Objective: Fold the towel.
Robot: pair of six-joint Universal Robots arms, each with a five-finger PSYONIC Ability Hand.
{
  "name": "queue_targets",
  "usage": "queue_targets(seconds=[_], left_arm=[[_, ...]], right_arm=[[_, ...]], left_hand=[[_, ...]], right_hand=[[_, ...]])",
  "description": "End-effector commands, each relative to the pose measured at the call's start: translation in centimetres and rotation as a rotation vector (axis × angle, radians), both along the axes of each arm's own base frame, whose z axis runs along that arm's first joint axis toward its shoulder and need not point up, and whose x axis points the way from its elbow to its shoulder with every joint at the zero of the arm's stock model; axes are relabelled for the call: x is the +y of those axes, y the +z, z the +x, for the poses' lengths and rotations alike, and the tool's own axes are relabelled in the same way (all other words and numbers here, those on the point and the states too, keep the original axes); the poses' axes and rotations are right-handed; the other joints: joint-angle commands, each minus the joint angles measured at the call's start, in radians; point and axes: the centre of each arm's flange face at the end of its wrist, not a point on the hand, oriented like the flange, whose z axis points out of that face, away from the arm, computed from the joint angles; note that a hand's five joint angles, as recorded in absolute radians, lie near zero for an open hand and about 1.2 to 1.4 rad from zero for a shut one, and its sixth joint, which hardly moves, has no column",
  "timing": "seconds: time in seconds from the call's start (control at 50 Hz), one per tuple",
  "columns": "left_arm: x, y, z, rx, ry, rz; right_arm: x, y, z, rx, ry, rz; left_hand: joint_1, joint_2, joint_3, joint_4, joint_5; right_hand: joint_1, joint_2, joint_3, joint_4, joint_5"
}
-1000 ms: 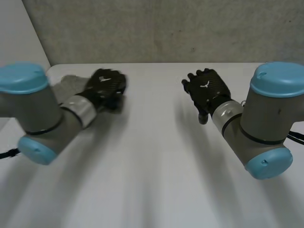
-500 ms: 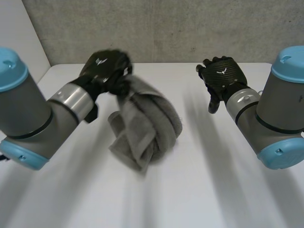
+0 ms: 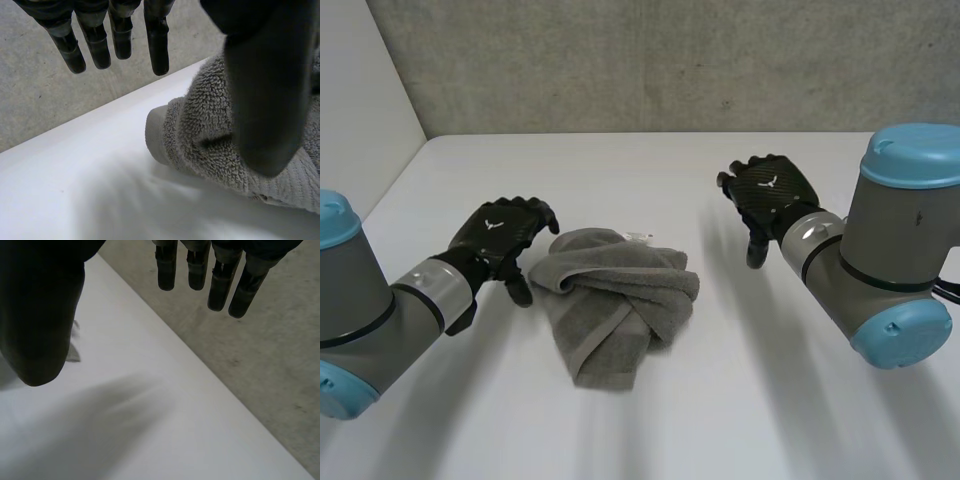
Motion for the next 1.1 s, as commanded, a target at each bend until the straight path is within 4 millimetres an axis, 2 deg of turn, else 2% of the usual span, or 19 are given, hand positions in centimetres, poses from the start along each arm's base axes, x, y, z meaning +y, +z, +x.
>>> queue_targets(seconds=[0.02, 0.24, 0.3, 0.34, 0.36, 0.38, 0.46, 0.54, 0.76, 0.84, 0.88, 0.94, 0.96, 0.98, 1.0, 1.02, 1.04, 1.08, 1.1], left_arm=[[1.0, -0.6, -0.3, 0.012, -0.011, 0.039], [2.7, -0.8, -1.6, 0.11, -0.037, 0.124], [2.5, -1.1, -1.8, 0.139, -0.029, 0.147], [2.4, -1.1, -1.8, 0.153, -0.026, 0.149], [2.3, -1.2, -1.8, 0.165, -0.021, 0.151], [2.3, -1.2, -1.8, 0.165, -0.021, 0.151], [1.9, -1.4, -2.0, 0.218, -0.012, 0.161], [1.5, -1.0, -2.2, 0.295, -0.001, 0.17], [1.2, -0.3, -1.9, 0.393, 0.033, 0.213], [1.2, 2.6, -1.5, 0.425, 0.033, 0.144], [1.1, 3.9, -1.1, 0.437, 0.033, 0.104], [0.5, 7.0, -0.3, 0.465, 0.036, 0.005], [0.1, 8.8, 0.1, 0.481, 0.039, -0.049], [0.1, 8.8, 0.1, 0.482, 0.039, -0.05], [-0.3, 10.6, 0.6, 0.495, 0.041, -0.106], [-0.7, 12.3, 0.9, 0.506, 0.043, -0.154], [-0.7, 12.3, 0.9, 0.506, 0.043, -0.154], [-1.2, 14.9, 1.2, 0.518, 0.041, -0.207], [-1.2, 14.9, 1.2, 0.518, 0.041, -0.207]], right_arm=[[1.1, -0.3, 0.8, -0.05, 0.113, 0.122], [1.2, -3.8, 2.3, -0.198, 0.204, 0.352], [1.2, -4.9, 2.4, -0.191, 0.199, 0.381], [1.1, -5.5, 2.5, -0.189, 0.193, 0.396], [1.1, -5.5, 2.5, -0.189, 0.193, 0.396], [1.1, -5.5, 2.5, -0.192, 0.192, 0.4], [1.0, -5.2, 2.4, -0.212, 0.183, 0.406], [1.0, -3.3, 2.2, -0.259, 0.182, 0.39], [2.6, 1.0, 1.7, -0.277, 0.216, 0.357], [3.7, 3.4, 1.4, -0.28, 0.253, 0.356], [4.6, 7.3, 1.1, -0.305, 0.28, 0.282], [5.0, 9.3, 0.8, -0.321, 0.289, 0.232], [5.2, 11.3, 0.5, -0.341, 0.294, 0.175], [5.5, 13.3, 0.2, -0.362, 0.299, 0.112], [5.5, 13.3, 0.2, -0.362, 0.299, 0.112], [5.7, 15.1, -0.2, -0.377, 0.302, 0.051], [5.6, 16.3, -0.4, -0.379, 0.301, 0.012], [5.4, 16.9, -0.4, -0.37, 0.298, -0.016], [5.4, 16.9, -0.4, -0.37, 0.298, -0.016]], left_hand=[[-0.073, -0.067, -0.071, -0.077, -0.053], [-0.058, -0.053, -0.057, -0.062, -0.038], [-0.023, -0.018, -0.022, -0.027, -0.003], [0.015, 0.021, 0.017, 0.012, 0.035], [0.14, 0.146, 0.142, 0.137, 0.16], [0.141, 0.147, 0.143, 0.138, 0.161], [0.741, 0.747, 0.743, 0.737, 0.761], [1.112, 1.117, 1.113, 1.108, 1.132], [1.142, 1.148, 1.144, 1.139, 1.162], [1.142, 1.148, 1.144, 1.139, 1.162], [1.142, 1.148, 1.144, 1.139, 1.162], [1.142, 1.148, 1.144, 1.139, 1.162], [1.142, 1.148, 1.144, 1.139, 1.162], [1.142, 1.148, 1.144, 1.139, 1.162], [1.142, 1.148, 1.144, 1.139, 1.162], [1.142, 1.148, 1.144, 1.139, 1.162], [1.142, 1.148, 1.144, 1.139, 1.162], [1.142, 1.148, 1.144, 1.139, 1.162], [1.142, 1.148, 1.144, 1.139, 1.162]], right_hand=[[-0.069, -0.08, -0.075, -0.086, -0.062], [0.185, 0.174, 0.179, 0.168, 0.192], [0.332, 0.321, 0.326, 0.315, 0.339], [0.618, 0.607, 0.612, 0.601, 0.625], [0.62, 0.608, 0.613, 0.602, 0.627], [0.797, 0.786, 0.791, 0.78, 0.804], [1.153, 1.142, 1.146, 1.136, 1.16], [1.153, 1.142, 1.147, 1.136, 1.16], [1.153, 1.142, 1.147, 1.136, 1.16], [1.153, 1.142, 1.147, 1.136, 1.16], [1.153, 1.142, 1.147, 1.136, 1.16], [1.153, 1.142, 1.147, 1.136, 1.16], [1.153, 1.142, 1.147, 1.136, 1.16], [1.153, 1.142, 1.147, 1.136, 1.16], [1.153, 1.142, 1.147, 1.136, 1.16], [1.153, 1.142, 1.147, 1.136, 1.16], [1.153, 1.142, 1.147, 1.136, 1.16], [1.153, 1.142, 1.147, 1.136, 1.16], [1.153, 1.142, 1.147, 1.136, 1.16]])
